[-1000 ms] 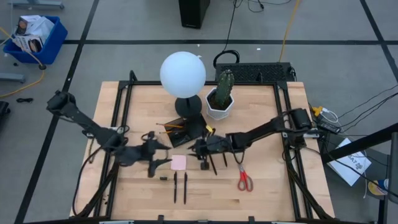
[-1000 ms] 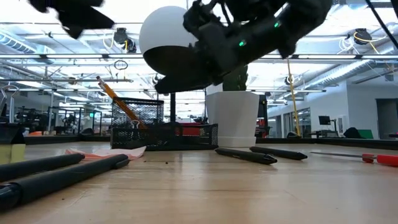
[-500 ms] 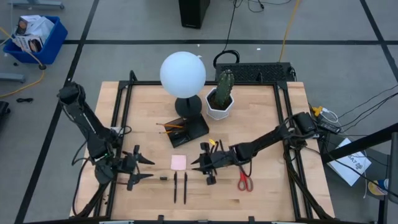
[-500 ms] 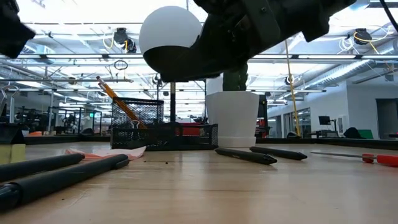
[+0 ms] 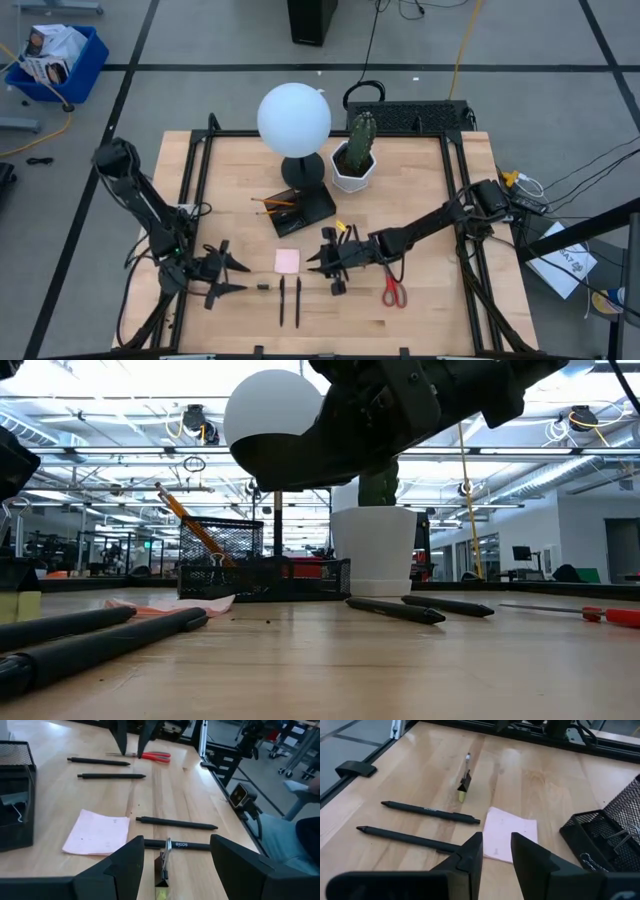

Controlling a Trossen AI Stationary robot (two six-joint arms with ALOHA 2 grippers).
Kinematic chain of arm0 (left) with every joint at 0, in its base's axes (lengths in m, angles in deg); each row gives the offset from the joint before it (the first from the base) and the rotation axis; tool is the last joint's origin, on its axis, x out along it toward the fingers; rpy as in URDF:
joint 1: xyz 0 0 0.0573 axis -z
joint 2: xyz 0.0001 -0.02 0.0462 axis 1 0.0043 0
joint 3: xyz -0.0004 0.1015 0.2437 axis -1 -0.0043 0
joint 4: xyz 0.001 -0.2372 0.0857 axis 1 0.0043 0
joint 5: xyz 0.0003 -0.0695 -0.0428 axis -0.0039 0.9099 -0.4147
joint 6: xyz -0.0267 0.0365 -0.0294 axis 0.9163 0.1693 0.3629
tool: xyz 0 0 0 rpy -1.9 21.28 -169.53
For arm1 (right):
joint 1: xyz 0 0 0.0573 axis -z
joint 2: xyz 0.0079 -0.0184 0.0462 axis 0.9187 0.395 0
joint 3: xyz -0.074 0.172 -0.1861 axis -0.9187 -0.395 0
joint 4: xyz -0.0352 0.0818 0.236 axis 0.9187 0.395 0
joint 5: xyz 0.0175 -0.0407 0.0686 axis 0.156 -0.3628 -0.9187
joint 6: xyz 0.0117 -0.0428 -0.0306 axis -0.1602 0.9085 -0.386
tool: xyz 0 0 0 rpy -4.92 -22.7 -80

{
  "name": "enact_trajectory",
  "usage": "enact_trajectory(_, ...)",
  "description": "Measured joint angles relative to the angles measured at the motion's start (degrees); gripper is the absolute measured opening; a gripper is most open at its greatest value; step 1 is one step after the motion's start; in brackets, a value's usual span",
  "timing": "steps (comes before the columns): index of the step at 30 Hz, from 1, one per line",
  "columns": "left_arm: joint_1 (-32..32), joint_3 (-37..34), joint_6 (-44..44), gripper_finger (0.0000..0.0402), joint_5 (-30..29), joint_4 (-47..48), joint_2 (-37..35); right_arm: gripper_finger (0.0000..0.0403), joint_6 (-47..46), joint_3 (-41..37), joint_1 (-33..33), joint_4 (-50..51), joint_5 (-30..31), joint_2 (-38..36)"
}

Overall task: Pick and place office supplies into organizer
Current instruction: Put the black binder clip into the desk organizer

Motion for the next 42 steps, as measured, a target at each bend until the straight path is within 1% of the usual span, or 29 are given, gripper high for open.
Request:
enact_trajectory(9,-1.47,0.02,0.67,0.0232,-0.14,-10.40,11.19,0.0093,-0.32,0.00,0.14,0.02,0.02,0.00)
enact_trajectory(15,-3.68,0.02,1.50,0.0232,1.24,-14.25,15.54,0.0092,-0.32,0.00,0.16,0.04,0.02,0.00)
enact_trajectory(19,-4.55,0.02,1.49,0.0232,2.33,-16.16,16.84,0.0089,-0.32,0.00,0.16,0.04,0.02,0.00)
enact_trajectory(24,-6.48,0.04,1.94,0.0232,6.05,-18.08,18.50,0.0089,-0.32,0.00,0.16,0.04,0.02,0.00)
enact_trajectory(34,-7.86,0.07,1.91,0.0232,6.92,-19.32,19.23,0.0089,-0.32,0.00,0.16,0.05,0.00,0.00)
enact_trajectory(38,-8.81,0.07,2.20,0.0232,8.70,-19.32,19.23,0.0089,-0.32,0.00,0.16,0.06,0.00,0.00)
enact_trajectory(42,-9.71,0.07,2.15,0.0232,8.95,-19.27,19.23,0.0089,-0.32,0.00,0.16,0.04,0.00,0.00)
